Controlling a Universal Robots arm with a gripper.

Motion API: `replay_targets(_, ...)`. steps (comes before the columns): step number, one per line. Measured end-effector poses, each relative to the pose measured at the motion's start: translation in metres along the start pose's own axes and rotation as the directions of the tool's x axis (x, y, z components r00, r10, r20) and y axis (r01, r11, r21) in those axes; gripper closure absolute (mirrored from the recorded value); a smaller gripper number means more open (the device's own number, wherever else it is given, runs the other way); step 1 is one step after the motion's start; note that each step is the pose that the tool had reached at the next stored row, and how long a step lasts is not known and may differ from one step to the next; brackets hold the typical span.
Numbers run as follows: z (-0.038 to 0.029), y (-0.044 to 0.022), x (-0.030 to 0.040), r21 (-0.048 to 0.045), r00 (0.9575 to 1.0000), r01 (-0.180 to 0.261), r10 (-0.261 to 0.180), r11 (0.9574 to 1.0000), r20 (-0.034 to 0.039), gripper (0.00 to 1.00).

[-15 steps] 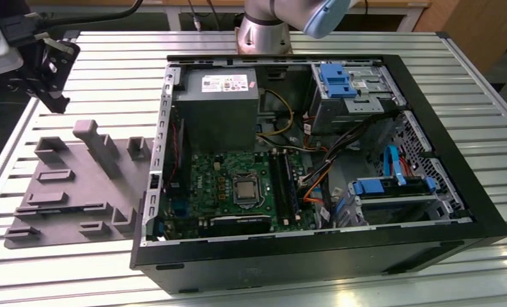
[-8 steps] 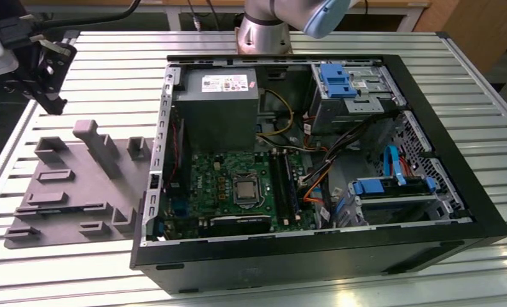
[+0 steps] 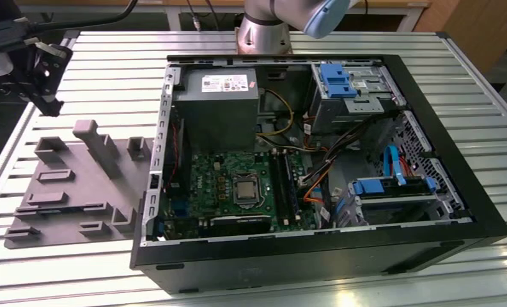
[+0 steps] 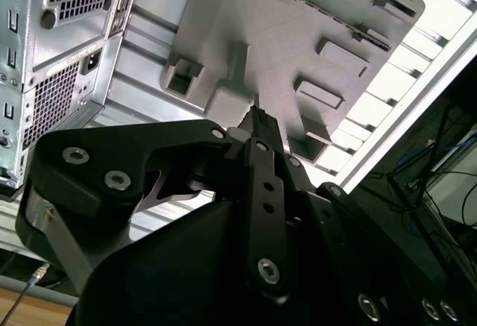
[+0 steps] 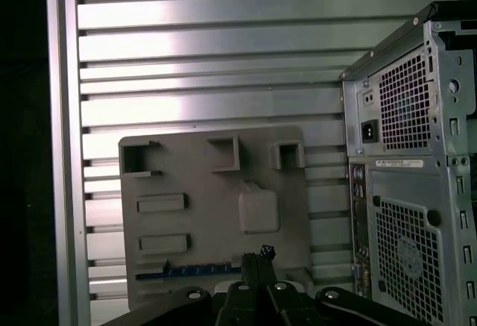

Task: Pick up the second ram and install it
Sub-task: 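Reach for the second ram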

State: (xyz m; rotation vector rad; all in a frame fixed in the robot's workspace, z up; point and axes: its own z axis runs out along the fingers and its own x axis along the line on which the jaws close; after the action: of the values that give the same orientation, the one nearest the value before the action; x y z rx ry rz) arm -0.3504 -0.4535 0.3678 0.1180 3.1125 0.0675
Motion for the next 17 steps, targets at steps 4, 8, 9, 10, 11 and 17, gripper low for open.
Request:
replay_targets(4, 0.0004, -0.0014, 0.0021, -0.0001, 1.0, 0.0, 0.0, 1.0, 0.0, 0.89)
replay_targets(8, 0.0008, -0.0028, 0.0041, 0.0, 1.0, 0.0, 0.0, 1.0, -0.0001, 0.89)
replay_targets(9, 0.001, -0.0031, 0.0046, -0.0001, 1.0, 0.0, 0.0, 1.0, 0.0, 0.89)
replay_targets(10, 0.001, -0.0035, 0.0051, 0.0, 1.0, 0.0, 0.0, 1.0, 0.0, 0.89)
replay_targets(11, 0.0011, -0.0038, 0.0056, 0.0, 1.0, 0.0, 0.0, 1.0, 0.0, 0.89)
replay_targets(17, 0.0017, -0.0061, 0.0086, 0.0, 1.0, 0.0, 0.0, 1.0, 0.0, 0.89)
